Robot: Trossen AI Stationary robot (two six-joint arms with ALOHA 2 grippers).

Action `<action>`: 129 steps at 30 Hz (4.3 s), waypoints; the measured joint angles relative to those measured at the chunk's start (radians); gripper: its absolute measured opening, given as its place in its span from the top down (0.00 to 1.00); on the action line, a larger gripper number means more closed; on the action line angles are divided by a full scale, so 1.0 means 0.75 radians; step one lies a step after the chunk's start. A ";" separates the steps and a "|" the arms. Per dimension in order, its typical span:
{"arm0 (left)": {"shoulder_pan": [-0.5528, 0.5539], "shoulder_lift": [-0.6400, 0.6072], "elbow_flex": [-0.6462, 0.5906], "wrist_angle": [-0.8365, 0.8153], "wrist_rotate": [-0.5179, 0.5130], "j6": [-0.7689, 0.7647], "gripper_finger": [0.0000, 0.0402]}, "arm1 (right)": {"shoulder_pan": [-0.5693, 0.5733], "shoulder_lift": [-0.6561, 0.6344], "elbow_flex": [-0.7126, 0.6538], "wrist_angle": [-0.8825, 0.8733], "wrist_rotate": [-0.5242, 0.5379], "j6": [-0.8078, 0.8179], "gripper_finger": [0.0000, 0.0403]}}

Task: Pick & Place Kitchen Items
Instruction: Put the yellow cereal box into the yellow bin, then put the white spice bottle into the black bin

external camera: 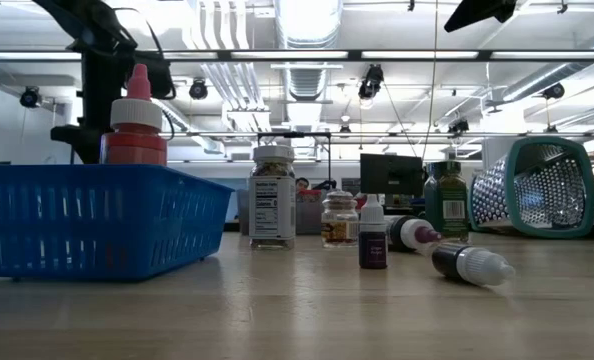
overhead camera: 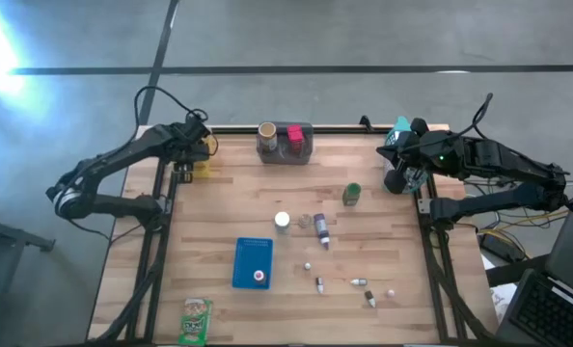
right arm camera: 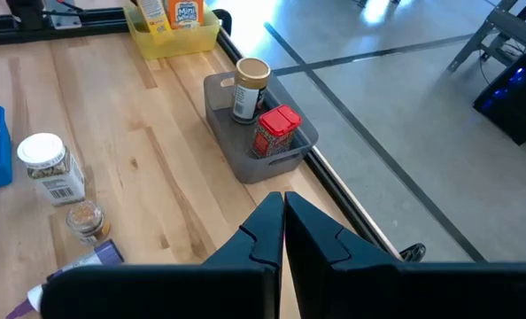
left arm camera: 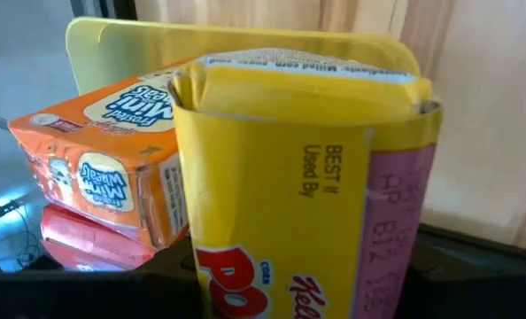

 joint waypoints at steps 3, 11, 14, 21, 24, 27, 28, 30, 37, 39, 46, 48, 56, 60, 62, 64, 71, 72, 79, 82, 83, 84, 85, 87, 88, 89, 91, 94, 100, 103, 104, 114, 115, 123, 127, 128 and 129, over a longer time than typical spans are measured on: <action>0.019 0.000 0.000 0.020 0.004 -0.016 0.56 | 0.000 0.000 0.000 0.000 0.000 -0.002 0.98; 0.034 0.000 0.000 0.052 0.022 0.036 0.55 | 0.000 0.000 0.000 0.000 0.000 -0.003 0.98; 0.034 0.000 0.000 0.099 0.036 0.045 0.55 | 0.001 0.000 0.000 0.000 0.000 -0.001 0.98; 0.034 0.000 0.000 0.114 0.038 0.100 0.55 | 0.000 0.000 0.000 0.000 0.000 -0.001 0.98; 0.034 0.000 0.000 0.114 0.039 0.106 0.55 | 0.000 0.000 0.000 0.000 0.000 -0.003 0.98; 0.034 0.000 0.000 0.114 0.039 0.105 0.55 | 0.000 0.000 0.000 0.000 0.000 -0.001 0.98; 0.034 0.000 0.000 0.115 0.040 0.104 0.55 | 0.001 -0.001 0.000 0.000 0.000 -0.003 0.98; 0.034 0.000 0.000 0.114 0.041 0.089 0.55 | 0.000 0.000 0.000 0.000 0.000 0.000 0.98; 0.034 0.000 -0.033 0.120 0.083 0.071 0.55 | 0.000 0.000 0.000 0.000 0.000 -0.002 0.98; 0.034 0.001 -0.061 0.152 0.093 0.077 0.55 | 0.000 0.000 0.000 0.000 0.000 0.000 0.98; 0.034 0.001 -0.107 0.210 0.094 0.105 0.55 | 0.000 0.000 0.000 0.000 0.000 -0.003 0.98; 0.034 0.001 -0.106 0.218 0.094 0.106 0.55 | 0.000 0.000 0.000 0.000 0.000 0.000 0.98; 0.034 0.001 -0.106 0.225 0.094 0.104 0.55 | 0.000 0.000 0.000 0.000 0.000 -0.001 0.98; 0.034 0.001 -0.106 0.225 0.094 0.106 0.55 | 0.000 0.000 0.000 0.000 0.000 -0.002 0.98; 0.034 0.001 -0.106 0.225 0.094 0.110 0.55 | 0.000 -0.001 0.000 0.000 0.000 0.000 0.98; 0.034 0.001 -0.106 0.225 0.094 0.110 0.55 | 0.000 0.000 0.000 0.000 0.000 -0.002 0.98; 0.034 0.001 -0.106 0.234 0.094 0.090 0.55 | 0.000 -0.001 0.000 0.000 0.000 -0.002 0.98; 0.034 0.001 -0.106 0.237 0.094 0.084 0.55 | 0.000 0.000 0.000 0.000 0.000 -0.003 0.98; 0.034 0.001 -0.106 0.241 0.091 0.063 0.51 | 0.000 0.000 0.000 0.000 0.000 0.000 0.98; 0.034 0.001 -0.106 0.242 0.076 0.054 0.41 | 0.001 0.000 0.000 0.000 0.000 -0.001 0.98; 0.034 0.001 -0.106 0.245 0.062 0.053 0.37 | 0.000 0.000 0.000 0.000 0.000 0.000 0.98; 0.034 0.001 -0.106 0.251 0.048 0.053 0.33 | 0.000 0.000 0.000 0.000 0.000 -0.001 0.98; 0.034 0.001 -0.105 0.255 0.036 0.052 0.30 | 0.000 0.000 0.000 0.000 0.000 -0.003 0.98; 0.034 0.001 -0.105 0.259 0.019 0.053 0.24 | 0.000 0.000 0.000 0.000 0.000 -0.001 0.98; 0.034 0.001 -0.105 0.263 0.017 0.054 0.22 | 0.001 0.000 0.000 0.000 0.000 0.000 0.98; 0.034 0.001 -0.105 0.266 0.014 0.055 0.21 | 0.000 0.000 0.000 0.000 0.000 -0.002 0.98; 0.034 0.001 -0.103 0.265 0.010 0.062 0.19 | 0.000 0.000 0.000 0.000 0.000 -0.001 0.98; 0.033 0.001 -0.085 0.266 -0.006 0.066 0.19 | 0.001 -0.001 0.000 0.000 0.000 -0.003 0.98; 0.032 -0.005 -0.026 0.261 -0.042 0.068 0.20 | 0.000 0.000 0.000 0.000 0.000 0.000 0.98; 0.030 -0.006 0.008 0.247 -0.051 0.057 0.20 | 0.000 -0.001 0.000 0.000 0.000 -0.003 0.98; 0.026 -0.006 0.020 0.242 -0.053 0.046 0.20 | 0.000 0.000 0.000 0.000 0.000 0.000 0.98; -0.069 -0.039 0.257 -0.067 -0.039 -0.175 0.20 | 0.000 0.000 0.000 0.000 0.000 0.000 0.98; -0.082 -0.047 0.288 -0.104 -0.008 -0.209 0.20 | 0.000 0.000 0.000 0.000 0.000 -0.002 0.98; -0.127 -0.095 0.533 -0.230 0.585 -0.547 0.21 | 0.000 0.000 0.000 0.000 0.000 0.000 0.98; -0.127 -0.096 0.602 -0.260 0.877 -0.717 0.21 | 0.000 0.000 0.000 0.000 0.000 0.000 0.98; -0.132 -0.097 0.607 -0.270 0.952 -0.732 0.21 | 0.000 0.000 0.000 0.000 0.000 -0.002 0.98; -0.140 -0.097 0.607 -0.273 1.017 -0.747 0.21 | 0.001 0.000 0.000 0.000 0.000 -0.003 0.98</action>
